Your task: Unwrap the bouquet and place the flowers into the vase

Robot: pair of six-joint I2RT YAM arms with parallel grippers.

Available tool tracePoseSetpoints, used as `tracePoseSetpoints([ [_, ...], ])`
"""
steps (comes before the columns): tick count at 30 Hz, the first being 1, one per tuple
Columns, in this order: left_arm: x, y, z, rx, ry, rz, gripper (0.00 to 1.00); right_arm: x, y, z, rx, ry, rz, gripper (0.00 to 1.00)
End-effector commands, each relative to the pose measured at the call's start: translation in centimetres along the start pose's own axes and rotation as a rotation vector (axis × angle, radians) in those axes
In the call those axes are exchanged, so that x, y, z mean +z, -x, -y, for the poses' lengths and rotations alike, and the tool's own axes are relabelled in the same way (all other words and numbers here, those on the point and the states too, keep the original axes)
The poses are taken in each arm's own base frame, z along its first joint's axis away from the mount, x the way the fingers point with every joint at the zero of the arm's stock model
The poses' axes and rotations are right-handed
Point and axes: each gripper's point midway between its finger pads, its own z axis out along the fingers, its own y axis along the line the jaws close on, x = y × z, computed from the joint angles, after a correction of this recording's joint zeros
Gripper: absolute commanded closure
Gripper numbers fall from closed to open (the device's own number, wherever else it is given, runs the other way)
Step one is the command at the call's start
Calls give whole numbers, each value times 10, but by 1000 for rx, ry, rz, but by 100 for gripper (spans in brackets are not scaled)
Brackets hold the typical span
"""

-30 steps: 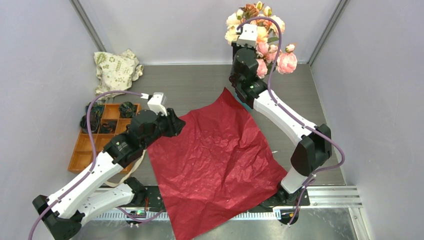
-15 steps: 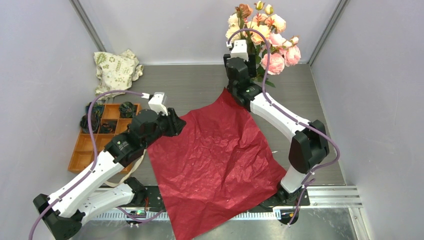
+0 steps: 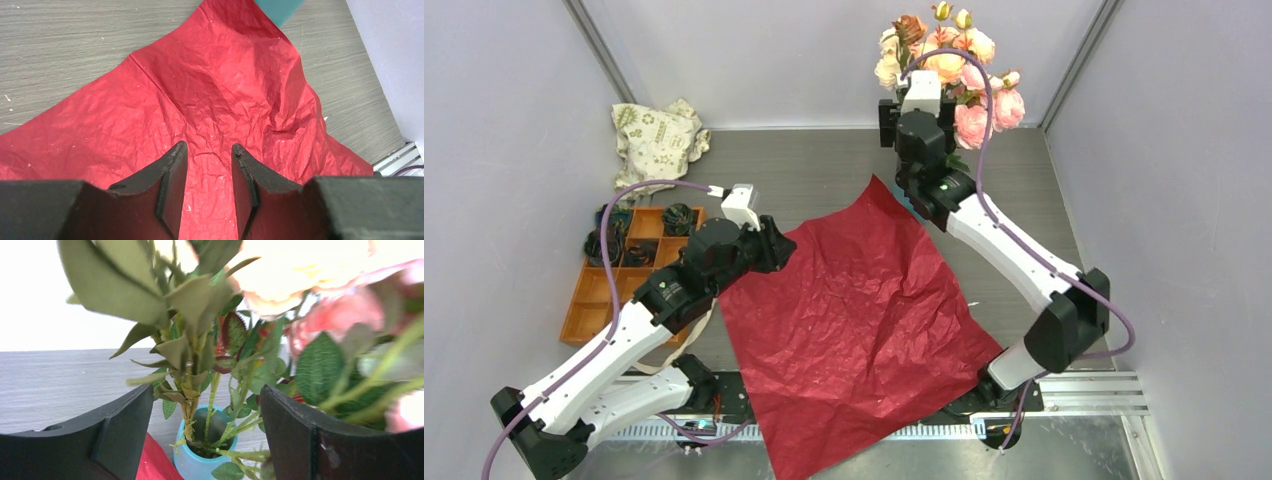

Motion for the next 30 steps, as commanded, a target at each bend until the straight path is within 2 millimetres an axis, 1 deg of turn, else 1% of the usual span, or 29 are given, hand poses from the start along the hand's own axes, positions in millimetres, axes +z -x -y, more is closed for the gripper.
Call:
tracePoseSetpoints([
  [1,-3,19,11,-21,-38,65,61,-37,73,20,157,62,128,15],
  [3,-4,19,11,-22,-42,67,61,-48,88,27,181,78,153,12],
  [7,-5,19,12,-27,-46,65,61,-68,114,41,228,114,201,10],
  [9,-5,19,13,-29,-49,65,61,-80,125,47,259,138,229,4],
  [10,-5,19,13,-30,-49,65,61,-88,133,54,275,147,249,3],
  [11,-6,19,13,-31,-49,66,61,-95,138,58,307,155,262,1],
  [13,-6,19,12,-32,-47,66,61,-109,145,66,361,182,284,1],
  [15,-7,19,12,-35,-45,66,61,-123,153,79,439,184,299,0],
  [17,-9,21,13,-39,-49,71,61,-135,154,91,464,179,283,0],
  [22,-13,23,12,-48,-49,79,61,-164,150,134,526,107,298,0],
  [23,-13,23,12,-50,-49,80,61,-174,150,147,550,97,315,1],
  [24,-14,24,12,-52,-48,82,61,-181,148,155,566,92,329,1],
  [27,-19,26,12,-58,-43,81,61,-198,138,175,599,76,354,1],
  [30,-23,28,12,-68,-46,91,61,-210,130,189,623,62,367,1],
])
